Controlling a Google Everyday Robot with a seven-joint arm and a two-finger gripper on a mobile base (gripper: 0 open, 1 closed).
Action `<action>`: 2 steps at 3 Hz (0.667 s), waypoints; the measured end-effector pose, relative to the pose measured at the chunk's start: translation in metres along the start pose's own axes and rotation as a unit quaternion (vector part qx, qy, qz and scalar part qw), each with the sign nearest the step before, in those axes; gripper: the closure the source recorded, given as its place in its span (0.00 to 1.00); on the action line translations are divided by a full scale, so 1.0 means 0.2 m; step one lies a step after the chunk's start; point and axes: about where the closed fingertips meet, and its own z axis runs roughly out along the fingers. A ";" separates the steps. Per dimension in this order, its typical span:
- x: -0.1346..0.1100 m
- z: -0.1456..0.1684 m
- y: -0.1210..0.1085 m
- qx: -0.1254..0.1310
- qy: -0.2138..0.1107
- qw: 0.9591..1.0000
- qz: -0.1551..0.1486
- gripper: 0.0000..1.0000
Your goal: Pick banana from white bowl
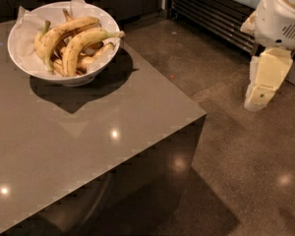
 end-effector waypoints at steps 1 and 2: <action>-0.10 0.04 -0.13 -0.002 0.020 0.999 -0.028 0.00; -0.20 0.01 -0.23 0.007 0.016 0.998 -0.052 0.00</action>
Offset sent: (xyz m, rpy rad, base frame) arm 0.0631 0.0407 0.0263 -0.0905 0.0113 0.1410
